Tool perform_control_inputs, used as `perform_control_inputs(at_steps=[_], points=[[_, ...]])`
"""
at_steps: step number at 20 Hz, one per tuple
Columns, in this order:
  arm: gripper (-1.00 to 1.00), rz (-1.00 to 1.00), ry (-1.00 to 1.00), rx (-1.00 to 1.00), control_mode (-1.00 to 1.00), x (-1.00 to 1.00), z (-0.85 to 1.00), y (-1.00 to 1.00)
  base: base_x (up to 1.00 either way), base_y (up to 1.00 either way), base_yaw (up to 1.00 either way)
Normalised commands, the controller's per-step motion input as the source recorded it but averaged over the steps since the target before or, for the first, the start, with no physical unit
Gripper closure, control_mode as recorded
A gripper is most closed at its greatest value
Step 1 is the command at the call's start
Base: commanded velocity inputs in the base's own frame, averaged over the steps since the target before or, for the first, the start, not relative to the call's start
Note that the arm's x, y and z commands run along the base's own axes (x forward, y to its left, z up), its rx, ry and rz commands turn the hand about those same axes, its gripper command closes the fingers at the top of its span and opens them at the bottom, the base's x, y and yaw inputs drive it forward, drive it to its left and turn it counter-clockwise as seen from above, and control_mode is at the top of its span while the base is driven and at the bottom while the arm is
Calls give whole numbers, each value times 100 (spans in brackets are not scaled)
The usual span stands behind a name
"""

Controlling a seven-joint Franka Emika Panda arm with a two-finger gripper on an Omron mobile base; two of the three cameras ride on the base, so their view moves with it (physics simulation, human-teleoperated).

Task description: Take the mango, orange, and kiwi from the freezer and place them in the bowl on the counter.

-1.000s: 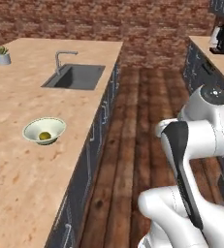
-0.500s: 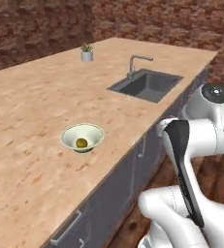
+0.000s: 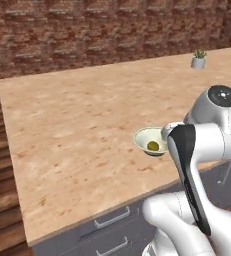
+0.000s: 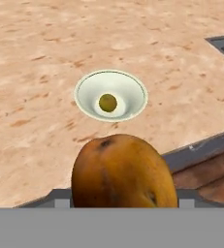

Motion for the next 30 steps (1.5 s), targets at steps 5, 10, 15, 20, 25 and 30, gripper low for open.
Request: perform_control_inputs(at_steps=[5, 10, 15, 20, 25, 30], points=[[100, 0, 0, 0, 100, 0, 0, 0, 90, -11, 48], [100, 3, 1, 2, -100, 16, -4, -17, 65, -43, 12], [100, 12, 15, 14, -100, 95, -57, -81, 0, 0, 0], [100, 4, 24, 9, -100, 100, -67, -56, 0, 0, 0], [100, -12, 11, -4, -100, 100, -54, 0, 0, 0, 0], [100, -9, 0, -4, -100, 100, -40, 0, 0, 0, 0]])
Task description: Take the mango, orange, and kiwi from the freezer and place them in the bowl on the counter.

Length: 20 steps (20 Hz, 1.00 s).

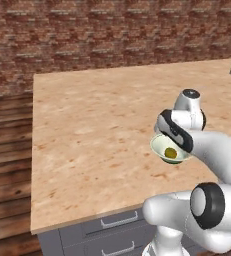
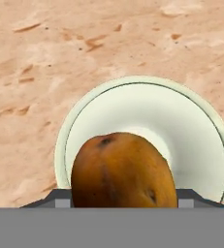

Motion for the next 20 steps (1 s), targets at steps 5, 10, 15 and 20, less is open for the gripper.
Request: perform_control_inputs(at_steps=[5, 10, 15, 20], points=[[100, 0, 1, -4, -100, 59, -77, -16, 0, 0, 0], [100, 0, 0, 0, -100, 54, -40, -26, 0, 0, 0], [100, 0, 0, 0, -100, 35, -24, -22, 0, 0, 0], [-100, 0, 2, 0, -100, 18, -29, -13, 0, 0, 0]])
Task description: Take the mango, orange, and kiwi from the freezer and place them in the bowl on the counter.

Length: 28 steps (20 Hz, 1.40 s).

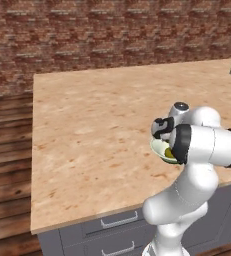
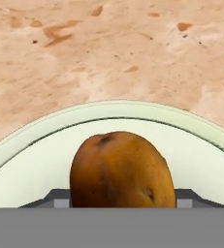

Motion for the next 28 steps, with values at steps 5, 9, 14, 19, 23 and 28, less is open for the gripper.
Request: perform_control_inputs(at_steps=[5, 9, 14, 19, 23, 28], points=[[-100, 0, 0, 0, -100, 0, -7, -4, 0, 0, 0], [-100, 0, 0, 0, -100, -11, 3, -1, 0, 0, 0], [-100, 0, -5, 0, -100, -50, 38, 0, 0, 0, 0], [-100, 0, -6, 0, -100, -86, 87, 17, 0, 0, 0], [-100, 0, 0, 0, -100, -100, 100, 52, 0, 0, 0], [-100, 1, -2, -5, -100, -100, 85, 76, 0, 0, 0]])
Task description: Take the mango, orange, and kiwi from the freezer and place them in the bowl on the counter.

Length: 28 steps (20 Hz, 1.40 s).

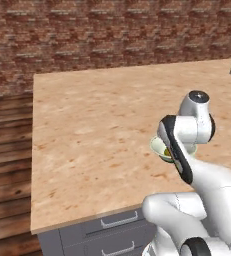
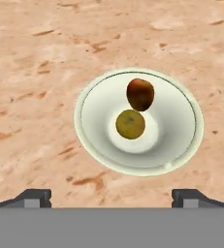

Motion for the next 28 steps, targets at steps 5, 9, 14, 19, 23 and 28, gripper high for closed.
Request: perform_control_inputs(at_steps=[5, 9, 14, 19, 23, 28], points=[[-100, 3, -24, -6, -100, -100, 45, 52, 0, 0, 0], [-100, 2, -34, -1, -100, -100, 36, 25, 0, 0, 0], [-100, 1, -28, 0, -100, -100, 55, 8, 0, 0, 0], [-100, 6, -56, -2, -100, -100, 44, 16, 0, 0, 0], [-100, 0, 0, 0, 100, 0, 0, 0, -100, 49, 14], [-100, 0, 0, 0, 100, 0, 0, 0, -98, 93, 43]])
